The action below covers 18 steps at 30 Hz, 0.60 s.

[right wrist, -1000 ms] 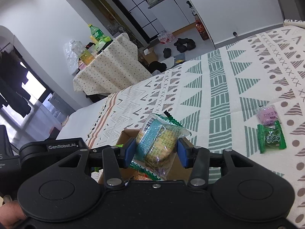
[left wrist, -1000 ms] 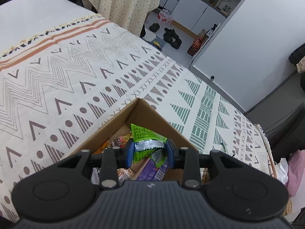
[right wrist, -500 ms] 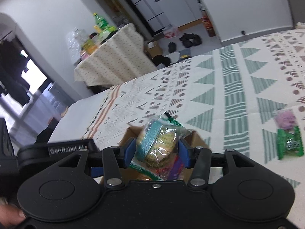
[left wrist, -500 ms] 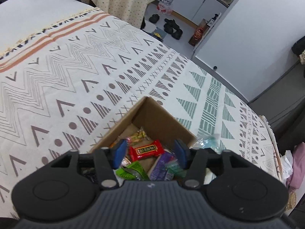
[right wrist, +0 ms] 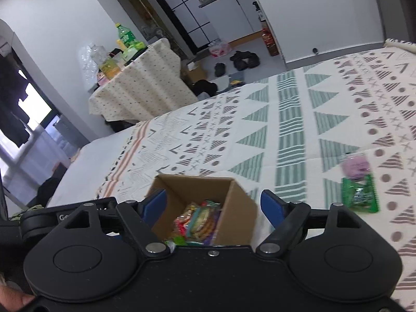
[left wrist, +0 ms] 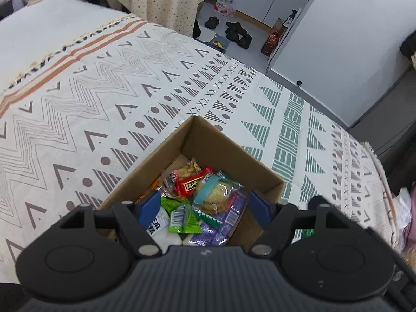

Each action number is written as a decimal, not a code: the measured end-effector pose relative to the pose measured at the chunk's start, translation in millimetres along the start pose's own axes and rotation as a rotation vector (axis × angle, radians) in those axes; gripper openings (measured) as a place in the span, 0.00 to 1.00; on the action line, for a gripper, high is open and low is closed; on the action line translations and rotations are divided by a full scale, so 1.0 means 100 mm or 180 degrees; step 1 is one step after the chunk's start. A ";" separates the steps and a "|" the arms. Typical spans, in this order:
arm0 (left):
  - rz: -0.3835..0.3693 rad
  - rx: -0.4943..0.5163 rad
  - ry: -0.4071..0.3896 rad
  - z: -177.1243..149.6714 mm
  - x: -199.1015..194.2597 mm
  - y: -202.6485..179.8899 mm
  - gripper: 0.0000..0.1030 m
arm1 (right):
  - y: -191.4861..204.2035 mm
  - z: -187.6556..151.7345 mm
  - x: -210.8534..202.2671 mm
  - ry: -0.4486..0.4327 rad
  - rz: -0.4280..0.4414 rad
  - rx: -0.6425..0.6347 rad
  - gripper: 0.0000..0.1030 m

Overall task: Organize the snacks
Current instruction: 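Move both tools back from the box to the last two candies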

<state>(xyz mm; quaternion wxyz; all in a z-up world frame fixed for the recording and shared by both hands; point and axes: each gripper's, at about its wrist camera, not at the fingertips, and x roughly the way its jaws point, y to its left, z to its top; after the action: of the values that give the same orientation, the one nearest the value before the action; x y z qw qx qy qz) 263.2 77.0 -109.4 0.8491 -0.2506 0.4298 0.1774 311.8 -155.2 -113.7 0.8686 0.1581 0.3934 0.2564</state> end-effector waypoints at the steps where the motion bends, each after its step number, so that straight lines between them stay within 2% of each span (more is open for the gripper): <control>1: 0.0021 -0.0006 -0.0013 -0.02 -0.02 -0.02 0.73 | -0.03 0.01 -0.04 -0.0010 -0.0010 0.0023 0.82; 7: 0.0120 0.0042 -0.0072 -0.09 -0.12 -0.10 0.76 | -0.19 0.06 -0.24 -0.0006 -0.0063 -0.0007 0.87; 12: 0.0148 0.0198 -0.0183 -0.17 -0.23 -0.20 0.89 | -0.40 0.12 -0.38 -0.0060 -0.0086 0.0097 0.93; 18: 0.0073 0.0242 -0.0226 -0.27 -0.29 -0.27 0.96 | -0.57 0.15 -0.49 -0.0072 -0.0104 0.0163 0.97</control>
<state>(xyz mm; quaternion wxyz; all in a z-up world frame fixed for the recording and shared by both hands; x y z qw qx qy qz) 243.8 36.9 -92.1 0.8707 -0.2067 0.4086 0.1794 314.1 -230.5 -102.0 0.8727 0.1767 0.3926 0.2303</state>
